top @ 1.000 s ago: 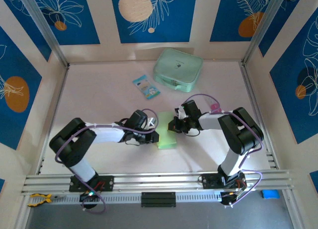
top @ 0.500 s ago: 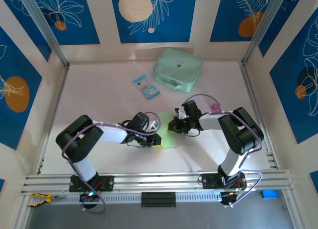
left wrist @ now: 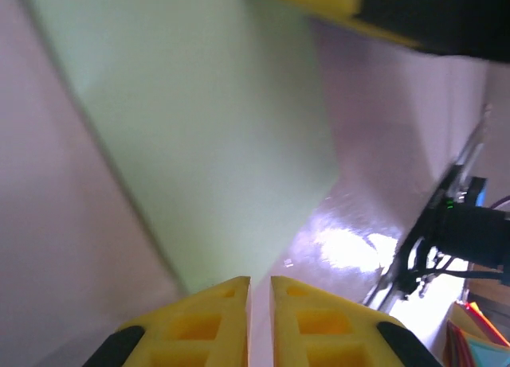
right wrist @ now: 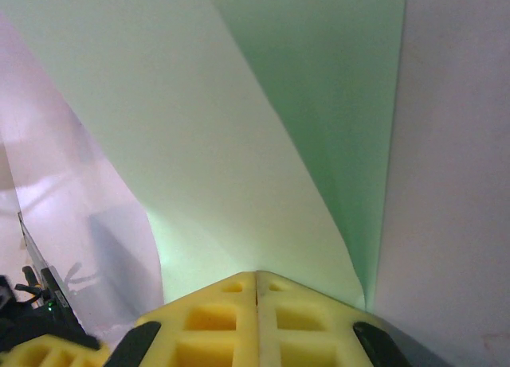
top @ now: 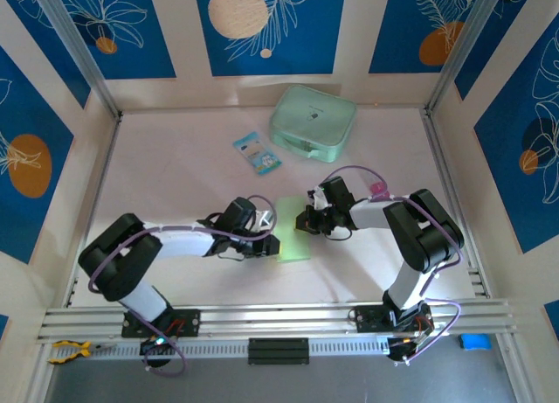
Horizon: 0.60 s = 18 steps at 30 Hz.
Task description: Fold a paper plane with a square sheet of paper (pick it up from the middle)
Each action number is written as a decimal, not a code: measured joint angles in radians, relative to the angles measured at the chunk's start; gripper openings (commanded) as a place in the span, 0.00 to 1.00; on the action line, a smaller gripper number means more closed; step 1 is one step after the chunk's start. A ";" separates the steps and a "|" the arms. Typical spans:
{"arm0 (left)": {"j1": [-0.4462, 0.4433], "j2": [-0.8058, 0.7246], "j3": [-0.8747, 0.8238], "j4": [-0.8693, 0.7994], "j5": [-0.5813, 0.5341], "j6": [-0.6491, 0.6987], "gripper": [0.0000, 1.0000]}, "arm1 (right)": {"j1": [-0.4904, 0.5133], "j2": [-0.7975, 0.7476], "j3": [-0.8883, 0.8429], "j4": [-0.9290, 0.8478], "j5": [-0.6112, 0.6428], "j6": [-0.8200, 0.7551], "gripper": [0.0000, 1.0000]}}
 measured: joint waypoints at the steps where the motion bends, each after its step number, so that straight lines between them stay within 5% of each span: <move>1: 0.000 -0.007 0.001 0.014 0.000 -0.005 0.16 | 0.000 0.000 0.000 0.000 0.000 0.000 0.00; 18: -0.019 0.130 0.023 0.018 0.041 -0.003 0.16 | -0.004 0.001 0.000 0.000 -0.002 0.000 0.00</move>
